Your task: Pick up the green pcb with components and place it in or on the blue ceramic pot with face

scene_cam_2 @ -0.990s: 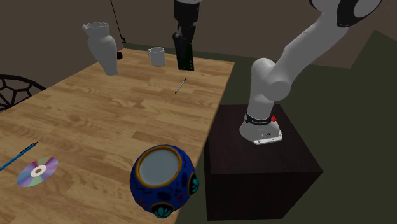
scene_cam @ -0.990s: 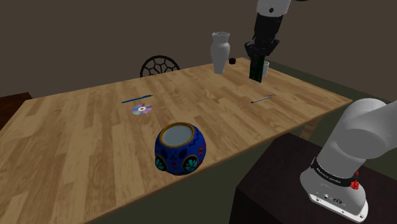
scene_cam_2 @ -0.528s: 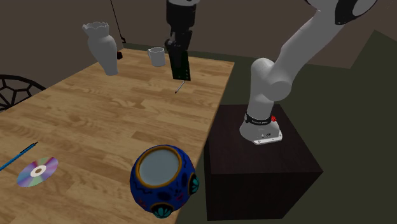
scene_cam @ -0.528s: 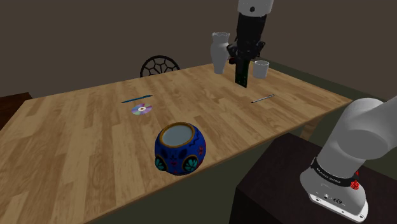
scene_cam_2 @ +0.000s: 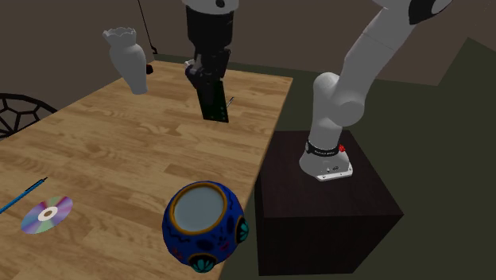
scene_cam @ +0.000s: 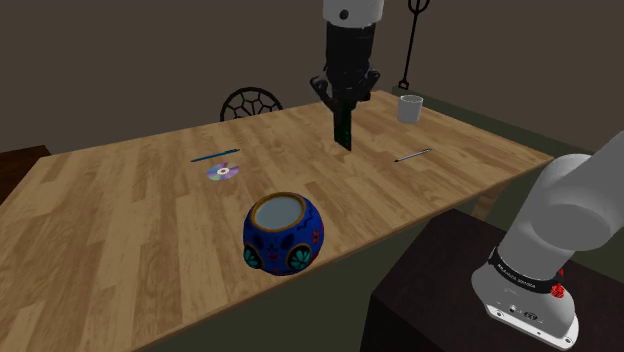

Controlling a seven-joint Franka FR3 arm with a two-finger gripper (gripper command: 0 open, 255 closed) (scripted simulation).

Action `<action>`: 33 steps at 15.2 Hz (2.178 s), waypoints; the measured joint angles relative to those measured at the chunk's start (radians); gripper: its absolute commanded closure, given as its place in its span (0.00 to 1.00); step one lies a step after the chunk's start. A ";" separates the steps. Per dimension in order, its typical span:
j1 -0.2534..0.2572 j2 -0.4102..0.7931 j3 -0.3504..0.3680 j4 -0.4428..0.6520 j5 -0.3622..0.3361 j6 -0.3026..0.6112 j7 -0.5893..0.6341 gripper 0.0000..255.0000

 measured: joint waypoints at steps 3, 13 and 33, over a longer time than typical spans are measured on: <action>0.004 0.070 0.069 0.067 -0.015 -0.003 0.081 1.00; 0.051 0.428 0.294 0.410 -0.208 -0.079 0.378 1.00; 0.045 0.400 0.287 0.167 -0.193 0.145 0.397 1.00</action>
